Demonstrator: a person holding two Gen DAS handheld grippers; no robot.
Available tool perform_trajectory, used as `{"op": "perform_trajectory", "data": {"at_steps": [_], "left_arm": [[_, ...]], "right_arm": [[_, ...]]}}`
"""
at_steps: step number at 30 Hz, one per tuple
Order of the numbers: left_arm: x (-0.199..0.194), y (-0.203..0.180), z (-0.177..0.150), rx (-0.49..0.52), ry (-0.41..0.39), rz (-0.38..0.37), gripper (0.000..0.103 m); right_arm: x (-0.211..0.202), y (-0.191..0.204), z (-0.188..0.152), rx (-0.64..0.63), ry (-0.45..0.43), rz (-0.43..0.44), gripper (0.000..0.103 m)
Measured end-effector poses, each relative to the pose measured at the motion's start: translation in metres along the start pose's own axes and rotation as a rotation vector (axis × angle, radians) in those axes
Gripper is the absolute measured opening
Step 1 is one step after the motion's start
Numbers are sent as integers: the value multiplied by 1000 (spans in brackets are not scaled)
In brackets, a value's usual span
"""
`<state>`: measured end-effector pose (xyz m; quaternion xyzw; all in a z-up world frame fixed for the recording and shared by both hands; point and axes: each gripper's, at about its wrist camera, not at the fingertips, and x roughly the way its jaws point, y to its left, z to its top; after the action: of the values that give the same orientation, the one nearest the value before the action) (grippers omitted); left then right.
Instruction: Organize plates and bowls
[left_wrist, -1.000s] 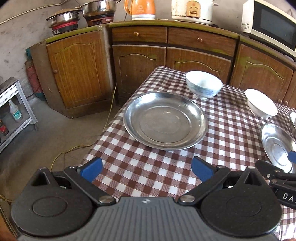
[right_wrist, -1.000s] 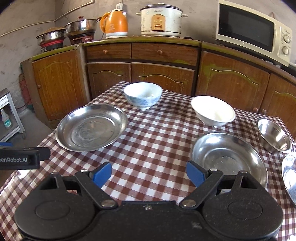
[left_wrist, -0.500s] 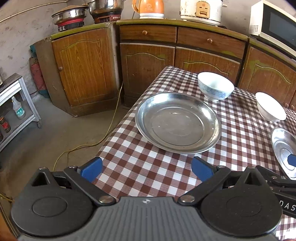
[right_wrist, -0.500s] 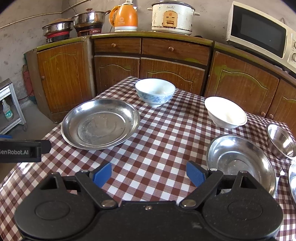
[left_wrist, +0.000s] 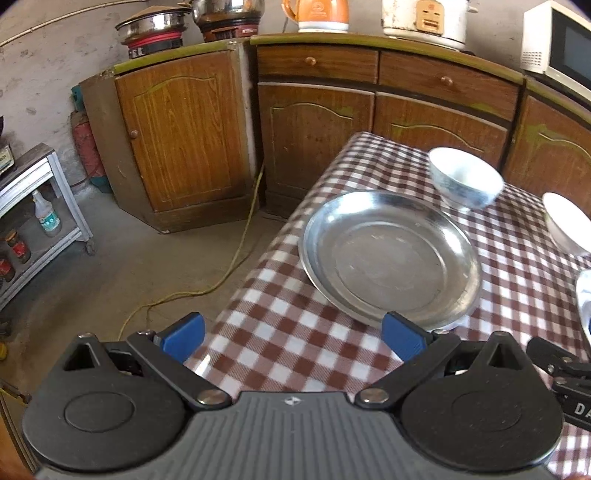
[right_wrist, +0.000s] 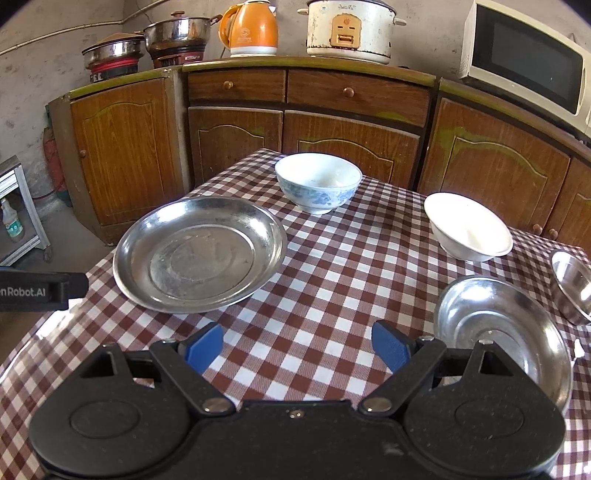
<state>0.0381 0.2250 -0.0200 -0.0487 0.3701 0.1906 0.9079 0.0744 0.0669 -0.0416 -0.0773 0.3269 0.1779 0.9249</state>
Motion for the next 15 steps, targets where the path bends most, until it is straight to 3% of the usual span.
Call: {"op": "perform_trajectory", "data": {"at_steps": [9, 15], "left_arm": [[51, 13, 28, 4, 25, 71, 103], [77, 18, 40, 22, 33, 77, 99]], "right_arm": [[48, 1, 19, 40, 34, 41, 103], [91, 8, 33, 63, 59, 75, 103]]}}
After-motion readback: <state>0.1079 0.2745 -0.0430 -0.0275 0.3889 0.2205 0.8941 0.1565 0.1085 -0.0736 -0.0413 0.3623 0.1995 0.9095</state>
